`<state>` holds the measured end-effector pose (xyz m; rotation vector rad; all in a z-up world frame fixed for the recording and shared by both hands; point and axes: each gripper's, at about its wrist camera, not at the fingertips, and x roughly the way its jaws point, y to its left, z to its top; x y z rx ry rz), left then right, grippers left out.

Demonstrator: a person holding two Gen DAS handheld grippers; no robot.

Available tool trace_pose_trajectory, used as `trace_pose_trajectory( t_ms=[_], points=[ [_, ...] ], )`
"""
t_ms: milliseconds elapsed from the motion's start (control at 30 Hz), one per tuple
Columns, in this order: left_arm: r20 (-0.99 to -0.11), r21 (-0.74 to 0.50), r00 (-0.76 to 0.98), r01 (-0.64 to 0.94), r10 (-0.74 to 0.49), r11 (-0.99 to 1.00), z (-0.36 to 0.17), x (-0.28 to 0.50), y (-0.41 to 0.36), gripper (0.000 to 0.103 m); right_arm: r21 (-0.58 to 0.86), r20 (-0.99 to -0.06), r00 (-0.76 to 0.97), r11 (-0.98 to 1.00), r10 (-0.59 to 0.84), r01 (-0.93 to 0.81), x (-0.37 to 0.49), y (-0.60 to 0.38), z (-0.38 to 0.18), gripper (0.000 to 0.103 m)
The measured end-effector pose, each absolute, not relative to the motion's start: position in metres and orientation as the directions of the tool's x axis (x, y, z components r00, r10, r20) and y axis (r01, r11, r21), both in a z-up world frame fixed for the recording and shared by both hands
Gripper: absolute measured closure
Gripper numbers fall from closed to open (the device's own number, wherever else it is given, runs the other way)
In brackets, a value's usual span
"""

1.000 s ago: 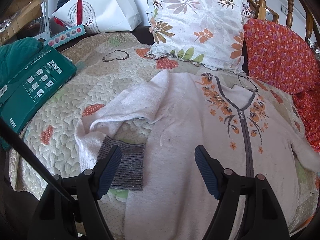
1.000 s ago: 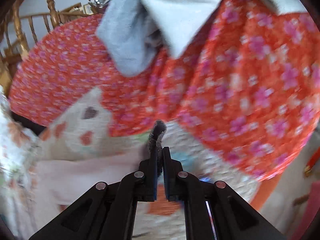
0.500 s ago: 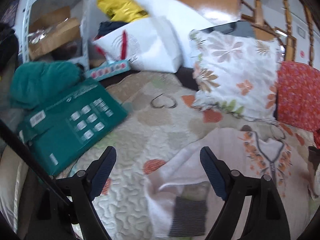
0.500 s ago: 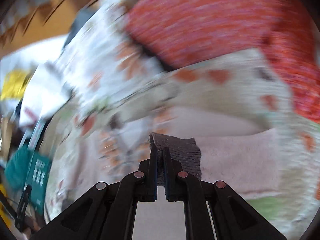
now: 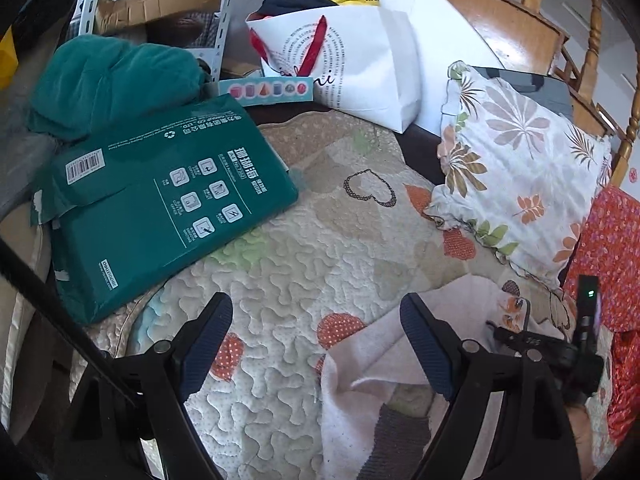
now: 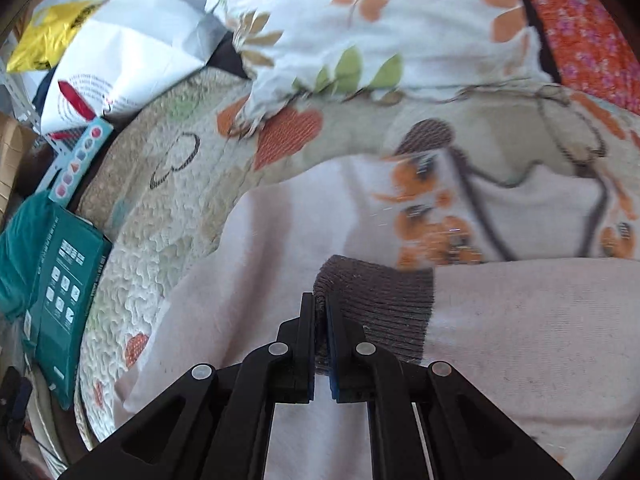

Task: Fold small clothes
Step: 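Lay the sleeve across the cardigan body and open the right tool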

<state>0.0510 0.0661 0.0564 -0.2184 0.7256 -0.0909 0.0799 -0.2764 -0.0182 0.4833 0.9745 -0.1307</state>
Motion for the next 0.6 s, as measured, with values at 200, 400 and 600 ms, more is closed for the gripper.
trace_pose_trajectory(
  t_ms=[200, 400, 600],
  points=[
    [-0.663, -0.251, 0.738, -0.061, -0.125, 0.966, 0.053, 0.058, 0.082, 0.018, 0.357, -0.825, 0.526, 0.912, 0.207, 0.201, 0.112, -0.235, -0.027, 0.097],
    [-0.651, -0.258, 0.758, -0.168, -0.043, 0.951, 0.058, 0.057, 0.112, 0.018, 0.329, -0.792, 0.556, 0.944, 0.252, 0.040, 0.084, -0.197, 0.009, 0.083],
    [-0.677, -0.300, 0.734, -0.220, -0.044, 0.928, 0.050, 0.056, 0.129, 0.018, 0.365, -0.787, 0.506, 0.928, 0.353, -0.081, 0.019, -0.159, -0.004, 0.061]
  ],
)
